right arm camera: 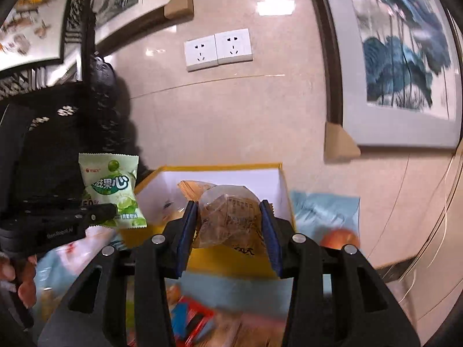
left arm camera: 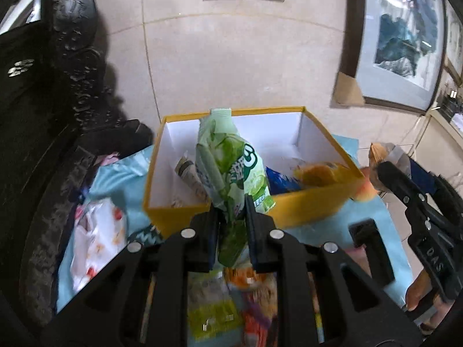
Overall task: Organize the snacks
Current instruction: 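Carry both snacks over the yellow box and open both grippers to drop them, then move both grippers back from the box toward the snack pile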
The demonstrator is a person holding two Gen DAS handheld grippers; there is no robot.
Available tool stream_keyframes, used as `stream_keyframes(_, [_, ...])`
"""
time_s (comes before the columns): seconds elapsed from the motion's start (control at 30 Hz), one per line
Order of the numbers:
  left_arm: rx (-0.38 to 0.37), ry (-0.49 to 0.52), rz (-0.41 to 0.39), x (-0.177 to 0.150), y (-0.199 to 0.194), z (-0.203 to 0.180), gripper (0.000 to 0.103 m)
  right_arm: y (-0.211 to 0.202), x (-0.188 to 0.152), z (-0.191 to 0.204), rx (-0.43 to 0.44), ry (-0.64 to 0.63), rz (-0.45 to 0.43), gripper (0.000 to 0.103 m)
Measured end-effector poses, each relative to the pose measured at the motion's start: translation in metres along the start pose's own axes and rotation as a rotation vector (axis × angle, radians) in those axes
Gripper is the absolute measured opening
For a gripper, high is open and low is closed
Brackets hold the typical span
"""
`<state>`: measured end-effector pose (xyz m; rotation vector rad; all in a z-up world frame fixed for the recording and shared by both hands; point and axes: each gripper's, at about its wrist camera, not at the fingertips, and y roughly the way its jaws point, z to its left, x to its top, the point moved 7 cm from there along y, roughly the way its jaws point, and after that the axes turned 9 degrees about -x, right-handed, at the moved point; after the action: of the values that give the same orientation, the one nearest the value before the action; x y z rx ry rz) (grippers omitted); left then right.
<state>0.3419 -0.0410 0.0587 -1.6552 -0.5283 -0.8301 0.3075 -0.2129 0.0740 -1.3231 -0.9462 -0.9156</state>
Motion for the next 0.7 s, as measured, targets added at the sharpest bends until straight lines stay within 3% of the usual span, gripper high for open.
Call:
stream_keyframes(0.1, [0.006,-0.011,0.017,0.010,0.030,0.006,0.017,0.029,0.005,0.008,-0.009,-0.028,0.005,0.045])
stream_keyframes(0.17, [0.019,-0.020,0.029,0.014,0.047,0.011,0.021,0.052,0.003,0.011,-0.023,-0.043,0.029,0.051])
stream_keyframes(0.2, [0.053,-0.018,0.031,0.016,0.053,0.014,0.045,0.067,-0.003,0.013,-0.030,-0.058,0.067,0.065])
stream_keyframes(0.27, [0.124,-0.028,-0.003,0.016,0.052,0.019,0.085,0.086,-0.018,0.015,-0.060,-0.100,0.157,0.070])
stream_keyframes(0.33, [0.121,-0.027,-0.057,0.013,0.041,0.017,0.087,0.079,-0.024,0.011,-0.062,-0.091,0.141,0.070])
stream_keyframes(0.4, [0.110,0.005,-0.022,0.005,0.033,0.015,0.087,0.059,-0.026,0.005,-0.026,-0.053,0.104,0.071])
stream_keyframes(0.57, [0.137,0.017,0.045,-0.025,-0.010,0.029,0.090,0.011,-0.036,-0.002,0.031,-0.033,0.120,0.072])
stream_keyframes(0.67, [0.168,0.011,0.044,-0.047,-0.043,0.041,0.093,-0.024,-0.051,0.000,0.093,-0.020,0.147,0.075])
stream_keyframes(0.7, [0.182,0.010,0.039,-0.055,-0.055,0.044,0.095,-0.031,-0.056,0.001,0.094,-0.021,0.158,0.080])
